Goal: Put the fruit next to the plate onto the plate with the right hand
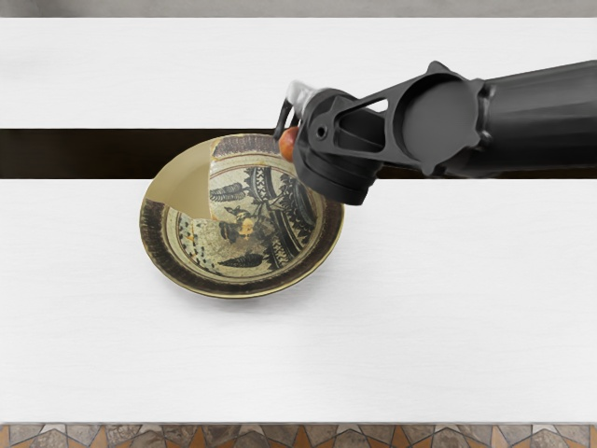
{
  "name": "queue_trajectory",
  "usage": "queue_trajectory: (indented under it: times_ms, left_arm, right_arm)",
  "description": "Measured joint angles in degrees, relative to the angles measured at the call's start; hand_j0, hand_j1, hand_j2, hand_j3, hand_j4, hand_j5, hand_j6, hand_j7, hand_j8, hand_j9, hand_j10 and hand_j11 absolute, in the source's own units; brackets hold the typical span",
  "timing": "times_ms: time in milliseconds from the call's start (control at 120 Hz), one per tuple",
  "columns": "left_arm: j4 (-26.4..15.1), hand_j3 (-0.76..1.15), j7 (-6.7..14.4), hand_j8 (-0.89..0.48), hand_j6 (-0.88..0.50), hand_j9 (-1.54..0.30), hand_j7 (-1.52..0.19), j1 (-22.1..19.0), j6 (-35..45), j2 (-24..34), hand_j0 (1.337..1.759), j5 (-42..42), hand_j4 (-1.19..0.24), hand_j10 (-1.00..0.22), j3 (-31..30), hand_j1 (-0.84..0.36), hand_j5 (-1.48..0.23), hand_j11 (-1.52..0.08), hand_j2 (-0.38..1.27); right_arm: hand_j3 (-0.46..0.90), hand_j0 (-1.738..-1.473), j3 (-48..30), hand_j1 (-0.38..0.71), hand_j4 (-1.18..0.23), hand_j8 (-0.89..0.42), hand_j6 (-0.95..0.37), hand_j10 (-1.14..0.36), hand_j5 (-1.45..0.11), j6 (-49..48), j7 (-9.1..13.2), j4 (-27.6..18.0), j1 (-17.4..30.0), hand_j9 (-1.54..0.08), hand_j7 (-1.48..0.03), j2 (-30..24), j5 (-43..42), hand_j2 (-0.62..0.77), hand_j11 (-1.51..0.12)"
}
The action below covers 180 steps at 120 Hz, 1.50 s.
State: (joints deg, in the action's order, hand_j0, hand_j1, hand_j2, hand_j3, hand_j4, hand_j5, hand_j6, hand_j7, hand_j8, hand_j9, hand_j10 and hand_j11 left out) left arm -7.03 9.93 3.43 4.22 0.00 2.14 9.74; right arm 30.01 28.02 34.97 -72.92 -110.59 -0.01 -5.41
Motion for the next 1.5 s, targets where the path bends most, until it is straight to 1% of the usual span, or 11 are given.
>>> queue_trajectory:
  times_ms: [267,458,558,675,817,942,1042,1108,1200,1342,1500]
  left_arm:
    - [0.01,0.0,0.0,0.0,0.0,0.0,0.0,0.0,-0.01,0.0,1.658,-0.02,0.0,0.0,-0.02,0.35,0.0,0.0,0.0]
    - [0.01,0.0,0.0,0.0,0.0,0.0,0.0,0.0,0.0,0.0,1.658,-0.02,0.0,0.0,-0.01,0.35,0.0,0.0,0.0]
    - [0.01,0.0,0.0,0.0,0.0,0.0,0.0,0.0,-0.01,0.0,1.658,-0.02,0.0,0.0,0.0,0.35,0.0,0.0,0.0]
    - [0.0,0.0,0.0,0.0,0.0,0.0,0.0,0.0,0.0,0.0,1.658,-0.02,0.0,0.0,-0.02,0.35,0.0,0.0,0.0]
    - [0.0,0.0,0.0,0.0,0.0,0.0,0.0,0.0,-0.01,0.0,1.658,-0.02,0.0,0.0,0.0,0.35,0.0,0.0,0.0]
    - [0.0,0.0,0.0,0.0,0.0,0.0,0.0,0.0,0.0,0.0,1.658,-0.03,0.0,0.0,-0.01,0.35,0.0,0.0,0.0]
    - [0.0,0.0,0.0,0.0,0.0,0.0,0.0,0.0,-0.01,0.0,1.658,-0.02,0.0,0.0,-0.01,0.35,0.0,0.0,0.0]
    - [0.0,0.0,0.0,0.0,0.0,0.0,0.0,0.0,0.0,0.0,1.658,-0.02,0.0,0.0,-0.01,0.35,0.0,0.0,0.0]
    - [0.0,0.0,0.0,0.0,0.0,0.0,0.0,0.0,0.0,0.0,1.658,-0.02,0.0,0.0,-0.01,0.35,0.0,0.0,0.0]
    - [0.0,0.0,0.0,0.0,0.0,0.0,0.0,0.0,-0.01,0.0,1.658,0.0,0.0,0.0,-0.01,0.35,0.0,0.0,0.0]
    - [0.0,0.0,0.0,0.0,0.0,0.0,0.0,0.0,-0.02,0.0,1.658,-0.01,0.0,0.0,-0.02,0.35,0.0,0.0,0.0]
  right_arm:
    - [0.0,-1.652,-0.11,0.25,-0.8,-0.37,-0.4,-0.8,-1.12,0.64,-0.01,0.63,3.62,-1.12,-1.07,0.01,-0.85,0.23,-1.12]
    - [0.0,-1.656,-0.67,-0.07,-0.35,-0.18,-0.19,-0.35,-0.5,0.43,0.02,2.11,4.98,-0.49,-0.47,0.01,-3.21,0.09,-0.5]
    - [0.0,-1.657,-0.79,-0.18,-0.22,-0.11,-0.12,-0.22,-0.31,0.36,0.02,2.24,4.96,-0.3,-0.29,0.01,-3.54,0.06,-0.31]
    - [0.0,-1.657,-4.54,-0.25,-0.12,-0.06,-0.07,-0.12,-0.17,0.26,0.03,1.08,5.69,-0.17,-0.16,0.01,-3.45,0.03,-0.17]
    - [0.0,-1.658,-21.21,-0.3,-0.06,-0.03,-0.04,-0.06,-0.09,-5.0,0.03,1.08,16.86,-0.09,-0.08,-0.67,-3.59,0.02,-0.09]
    - [0.0,-1.658,-47.52,-0.32,-0.03,-0.02,-0.02,-0.03,-0.05,-26.37,0.03,2.47,35.03,-0.05,-0.04,-8.73,-1.18,0.01,-0.05]
    - [0.0,-1.658,-58.09,-0.33,-0.02,-0.01,-0.01,-0.02,-0.03,-44.37,0.03,6.49,43.02,-0.03,-0.03,-14.14,10.08,0.01,-0.03]
    - [0.0,-1.658,-60.93,-0.34,-0.01,-0.01,-0.01,-0.01,-0.02,-53.19,0.03,8.41,46.85,-0.02,-0.02,-17.98,18.0,0.0,-0.02]
    - [0.0,-1.658,-61.37,-0.34,-0.01,0.0,0.0,-0.01,-0.01,-58.95,0.03,9.35,50.73,-0.01,-0.01,-23.41,26.34,0.0,-0.01]
    - [0.0,-1.658,-57.9,-0.35,0.0,0.0,0.0,0.0,-0.01,-61.98,0.03,8.63,55.37,-0.01,-0.01,-33.27,34.84,0.0,-0.01]
    - [0.0,-1.658,-55.45,-0.35,0.0,0.0,0.0,0.0,0.0,-62.81,0.03,7.74,58.68,0.0,0.0,-41.18,38.11,0.0,0.0]
